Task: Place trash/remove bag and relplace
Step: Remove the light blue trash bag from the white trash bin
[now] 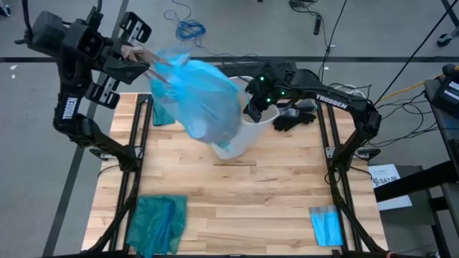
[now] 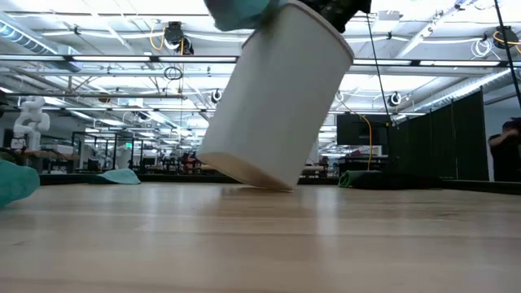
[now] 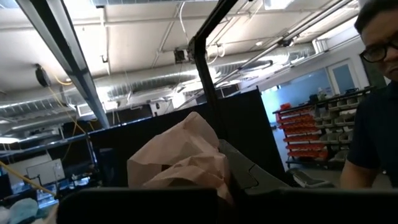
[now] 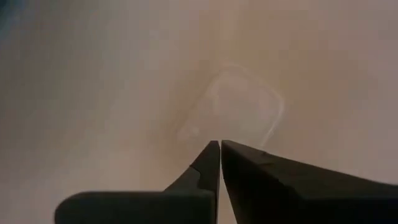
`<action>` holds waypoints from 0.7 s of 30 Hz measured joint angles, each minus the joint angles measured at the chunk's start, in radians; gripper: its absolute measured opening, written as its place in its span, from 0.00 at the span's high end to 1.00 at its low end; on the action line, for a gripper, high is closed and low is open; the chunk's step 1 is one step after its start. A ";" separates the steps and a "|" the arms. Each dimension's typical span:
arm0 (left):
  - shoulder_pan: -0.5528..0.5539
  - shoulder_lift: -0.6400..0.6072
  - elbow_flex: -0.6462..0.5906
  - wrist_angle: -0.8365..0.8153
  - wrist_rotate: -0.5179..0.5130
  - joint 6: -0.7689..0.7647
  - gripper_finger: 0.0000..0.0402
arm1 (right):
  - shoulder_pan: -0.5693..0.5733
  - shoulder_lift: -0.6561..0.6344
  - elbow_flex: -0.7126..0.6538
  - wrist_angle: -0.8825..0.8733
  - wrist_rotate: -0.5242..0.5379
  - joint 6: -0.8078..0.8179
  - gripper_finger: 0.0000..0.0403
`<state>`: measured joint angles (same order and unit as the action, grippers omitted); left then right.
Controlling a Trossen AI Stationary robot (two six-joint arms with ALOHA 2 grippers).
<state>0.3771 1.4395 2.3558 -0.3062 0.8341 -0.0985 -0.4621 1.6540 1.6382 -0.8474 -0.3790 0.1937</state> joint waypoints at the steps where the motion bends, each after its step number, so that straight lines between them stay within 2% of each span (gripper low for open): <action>1: 0.000 0.000 0.000 -0.005 0.000 0.005 1.00 | 0.014 0.000 0.000 0.009 0.012 0.007 0.97; 9: 0.000 0.000 0.000 -0.025 0.000 0.034 1.00 | 0.083 -0.001 0.000 -0.028 0.140 0.008 1.00; 21: 0.000 0.000 0.000 -0.069 -0.001 0.038 1.00 | 0.156 -0.009 0.003 -0.226 0.303 0.007 1.00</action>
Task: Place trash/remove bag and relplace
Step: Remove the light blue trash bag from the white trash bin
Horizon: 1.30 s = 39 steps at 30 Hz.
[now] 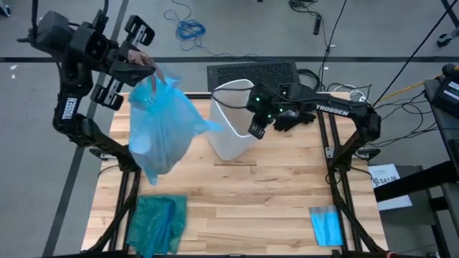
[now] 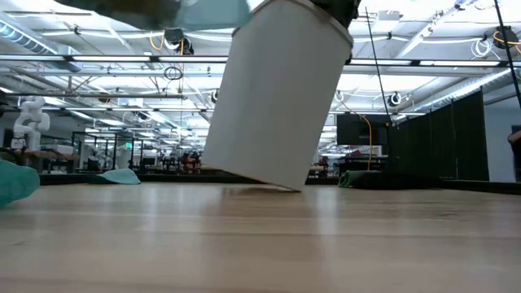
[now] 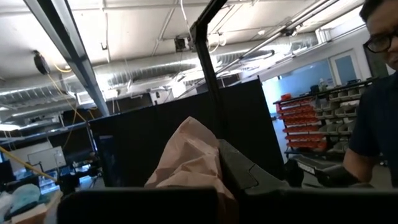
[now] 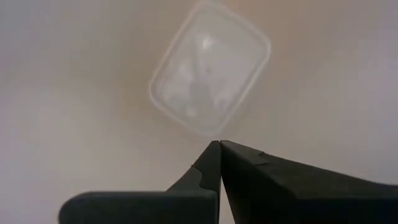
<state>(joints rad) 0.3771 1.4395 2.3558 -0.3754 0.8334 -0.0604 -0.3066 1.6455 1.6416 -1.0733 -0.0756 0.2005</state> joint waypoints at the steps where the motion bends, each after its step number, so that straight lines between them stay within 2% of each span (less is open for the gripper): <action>1: 0.000 0.000 0.000 -0.005 0.000 0.006 1.00 | 0.005 -0.002 0.000 -0.013 0.017 0.001 1.00; 7: 0.000 0.000 0.000 -0.013 0.000 0.015 1.00 | 0.021 -0.008 -0.002 -0.139 0.186 0.012 1.00; 11: 0.000 0.000 0.000 -0.012 0.000 0.015 1.00 | 0.020 -0.008 0.041 -0.244 0.245 0.016 1.00; 24: 0.000 0.000 0.000 -0.018 -0.001 0.015 1.00 | 0.020 -0.015 0.304 -0.234 0.234 -0.027 1.00; 33: 0.000 0.000 0.000 -0.033 -0.001 0.016 1.00 | 0.013 -0.018 0.331 -0.151 0.232 -0.036 1.00; 39: 0.000 0.000 0.000 -0.043 -0.001 0.016 1.00 | 0.034 -0.037 0.332 -0.016 0.170 -0.073 1.00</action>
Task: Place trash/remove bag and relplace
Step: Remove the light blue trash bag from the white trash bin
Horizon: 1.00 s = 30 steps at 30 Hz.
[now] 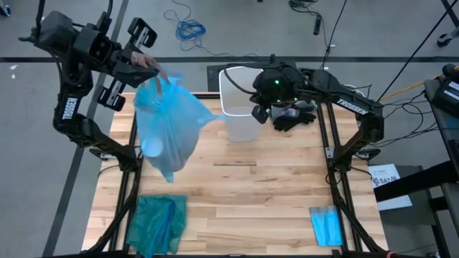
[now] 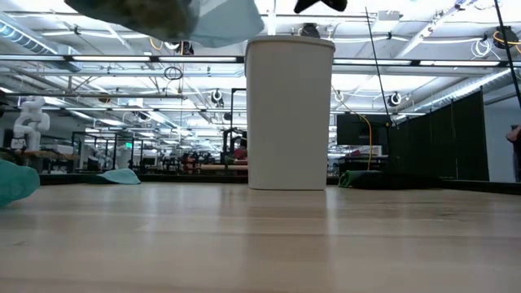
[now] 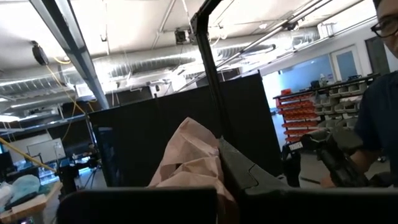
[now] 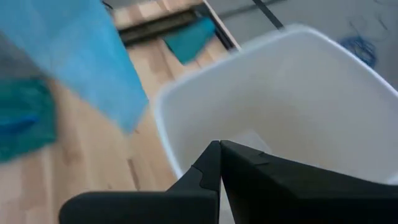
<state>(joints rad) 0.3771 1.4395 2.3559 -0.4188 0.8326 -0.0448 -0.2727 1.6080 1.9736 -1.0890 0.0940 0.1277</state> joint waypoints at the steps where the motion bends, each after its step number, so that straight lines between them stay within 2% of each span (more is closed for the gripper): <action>1: 0.000 0.000 0.000 -0.007 0.000 0.000 1.00 | 0.001 -0.002 0.000 0.015 -0.014 -0.006 1.00; 9: 0.000 0.000 0.000 -0.118 -0.009 0.056 1.00 | 0.000 -0.002 0.000 0.031 -0.019 -0.010 1.00; 16: 0.000 0.000 0.000 -0.124 -0.010 0.061 1.00 | 0.000 -0.002 0.000 0.032 -0.017 -0.046 1.00; 22: 0.000 0.000 0.000 -0.124 -0.008 0.052 1.00 | 0.009 0.018 0.000 0.055 0.042 -0.196 1.00; 30: 0.000 0.000 0.000 -0.185 0.036 0.051 1.00 | -0.053 0.081 0.000 0.106 0.038 -0.310 1.00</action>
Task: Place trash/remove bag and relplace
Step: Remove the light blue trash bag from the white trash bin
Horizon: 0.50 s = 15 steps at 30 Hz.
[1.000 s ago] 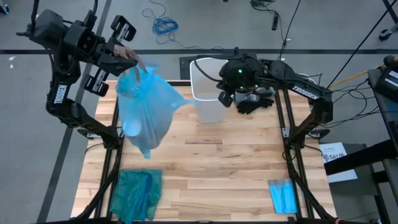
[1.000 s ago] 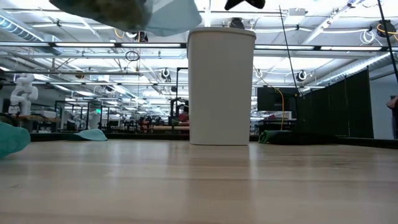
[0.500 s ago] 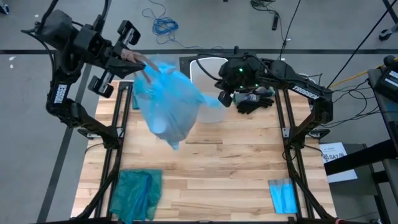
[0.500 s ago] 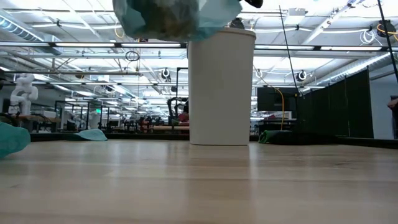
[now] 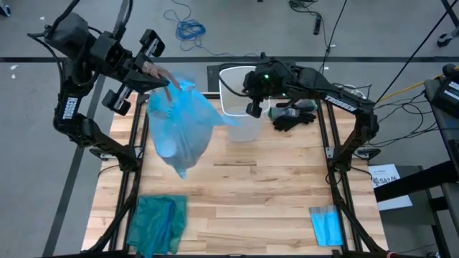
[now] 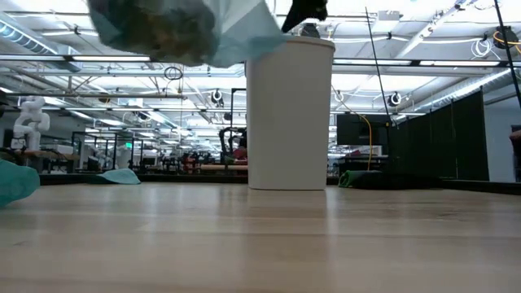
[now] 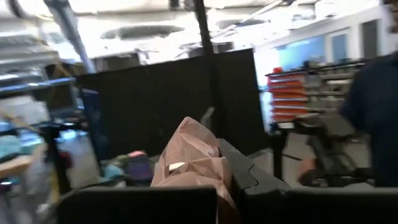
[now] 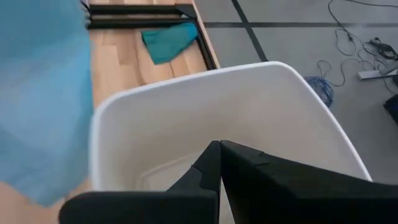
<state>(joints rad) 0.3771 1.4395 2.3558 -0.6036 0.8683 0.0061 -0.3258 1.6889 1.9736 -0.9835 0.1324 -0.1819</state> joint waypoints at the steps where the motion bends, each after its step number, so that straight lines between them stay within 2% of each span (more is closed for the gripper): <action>1: 0.000 0.000 0.000 -0.013 0.016 0.000 1.00 | -0.009 0.011 0.000 0.006 -0.002 -0.011 1.00; 7: 0.000 0.000 0.000 -0.080 0.044 0.000 1.00 | -0.060 0.088 0.000 0.051 -0.076 -0.040 1.00; 12: 0.000 0.000 0.000 -0.099 0.045 0.000 1.00 | -0.084 0.178 0.000 0.056 -0.097 -0.032 1.00; 15: 0.000 0.000 0.000 -0.102 0.045 -0.001 1.00 | -0.100 0.218 0.007 0.068 -0.153 -0.016 1.00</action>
<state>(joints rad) 0.3771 1.4395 2.3558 -0.7060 0.9134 0.0055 -0.4262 1.9067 1.9804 -0.9157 -0.0209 -0.1982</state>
